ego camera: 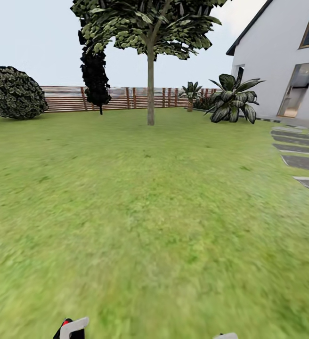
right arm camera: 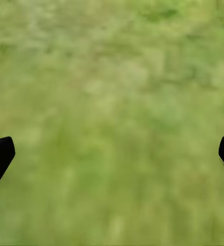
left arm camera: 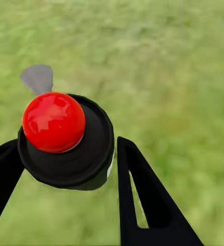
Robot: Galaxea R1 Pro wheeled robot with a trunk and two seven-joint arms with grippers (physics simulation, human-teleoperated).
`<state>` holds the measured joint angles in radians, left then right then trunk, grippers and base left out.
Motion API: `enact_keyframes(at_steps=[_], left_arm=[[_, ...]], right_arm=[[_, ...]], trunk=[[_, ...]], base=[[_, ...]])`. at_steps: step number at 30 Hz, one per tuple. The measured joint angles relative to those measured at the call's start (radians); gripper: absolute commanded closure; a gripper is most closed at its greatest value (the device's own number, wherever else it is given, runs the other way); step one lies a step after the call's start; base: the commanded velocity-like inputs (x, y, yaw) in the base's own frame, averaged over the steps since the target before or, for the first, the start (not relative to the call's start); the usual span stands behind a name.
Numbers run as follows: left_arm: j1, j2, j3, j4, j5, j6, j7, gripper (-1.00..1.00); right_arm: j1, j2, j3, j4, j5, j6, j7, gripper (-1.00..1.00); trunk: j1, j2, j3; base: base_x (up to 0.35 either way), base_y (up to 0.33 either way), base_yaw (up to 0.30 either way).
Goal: In the garden, pick up the pesticide atomizer on the floor and spray pesticide onto both trees until each tree trunk is fully covered.
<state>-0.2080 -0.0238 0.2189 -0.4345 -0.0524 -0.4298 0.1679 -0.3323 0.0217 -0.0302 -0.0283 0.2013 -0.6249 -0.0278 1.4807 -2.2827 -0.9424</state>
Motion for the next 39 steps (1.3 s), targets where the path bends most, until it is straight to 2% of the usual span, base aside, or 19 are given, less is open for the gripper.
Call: enact_keyframes(at_steps=[39], left_arm=[[0.000, 0.000, 0.000, -0.001, -0.001, 0.000, 0.001, 1.00]], right_arm=[[0.000, 0.000, 0.000, 0.001, 0.000, 0.000, 0.000, -1.00]], trunk=[[0.000, 0.000, 0.000]], base=[[0.340, 0.000, 0.000]])
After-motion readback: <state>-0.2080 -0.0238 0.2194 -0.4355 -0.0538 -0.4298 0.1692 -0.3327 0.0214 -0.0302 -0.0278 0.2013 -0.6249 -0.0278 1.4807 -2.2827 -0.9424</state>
